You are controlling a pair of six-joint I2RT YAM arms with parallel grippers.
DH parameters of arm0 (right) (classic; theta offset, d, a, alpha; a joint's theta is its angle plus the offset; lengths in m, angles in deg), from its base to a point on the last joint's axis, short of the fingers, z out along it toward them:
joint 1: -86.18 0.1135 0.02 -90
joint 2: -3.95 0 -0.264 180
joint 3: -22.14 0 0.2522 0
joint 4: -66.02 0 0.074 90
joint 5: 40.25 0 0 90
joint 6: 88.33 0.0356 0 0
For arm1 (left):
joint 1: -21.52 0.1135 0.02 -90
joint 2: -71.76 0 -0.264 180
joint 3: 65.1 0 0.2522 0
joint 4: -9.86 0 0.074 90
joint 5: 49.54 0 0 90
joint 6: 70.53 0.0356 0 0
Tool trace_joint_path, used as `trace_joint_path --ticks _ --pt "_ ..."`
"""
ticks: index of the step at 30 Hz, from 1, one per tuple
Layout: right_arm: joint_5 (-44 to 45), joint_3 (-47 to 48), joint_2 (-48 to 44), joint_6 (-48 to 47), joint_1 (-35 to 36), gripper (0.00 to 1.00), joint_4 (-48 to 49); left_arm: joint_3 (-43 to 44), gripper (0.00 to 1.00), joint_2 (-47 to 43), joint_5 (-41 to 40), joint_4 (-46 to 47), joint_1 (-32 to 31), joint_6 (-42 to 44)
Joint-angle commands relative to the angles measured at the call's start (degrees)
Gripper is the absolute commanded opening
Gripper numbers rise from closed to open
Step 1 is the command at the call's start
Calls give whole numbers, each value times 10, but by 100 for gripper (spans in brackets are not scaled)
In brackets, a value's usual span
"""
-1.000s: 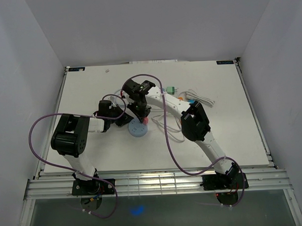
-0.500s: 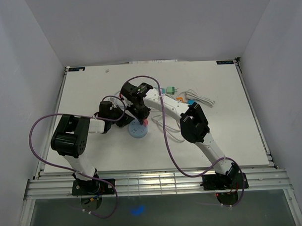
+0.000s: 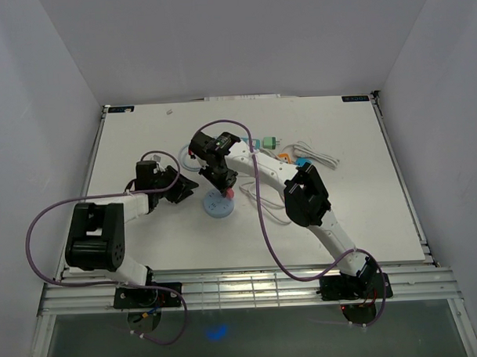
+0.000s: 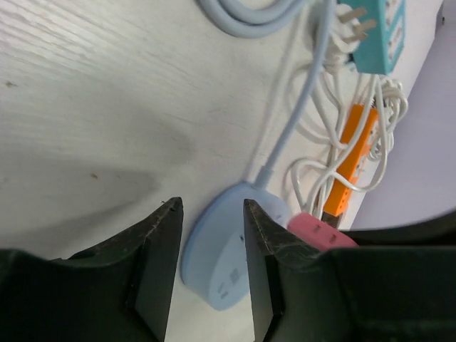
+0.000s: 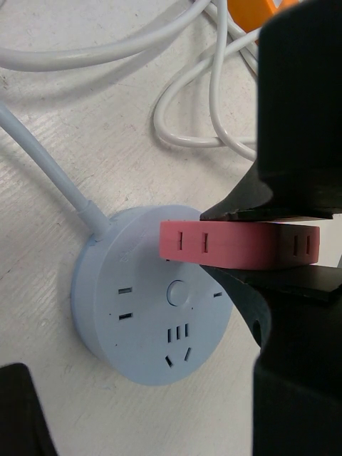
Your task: Insert the plug
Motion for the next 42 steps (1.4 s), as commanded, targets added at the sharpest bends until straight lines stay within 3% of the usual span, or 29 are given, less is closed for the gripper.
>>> trace_joint_path --ticks 1,13,25,42 --pt "5 -7 -30 -4 2 8 -2 -9 50 -72 8 -57 -3 22" --pt "-3 -9 -30 -7 2 8 2 -119 48 -170 69 -16 -20 -48" --pt "-14 -1 -17 -7 2 8 -1 -121 55 -138 42 4 -52 -53" --pt "-37 2 -12 -2 15 8 -6 -111 40 -76 18 49 -98 -58"
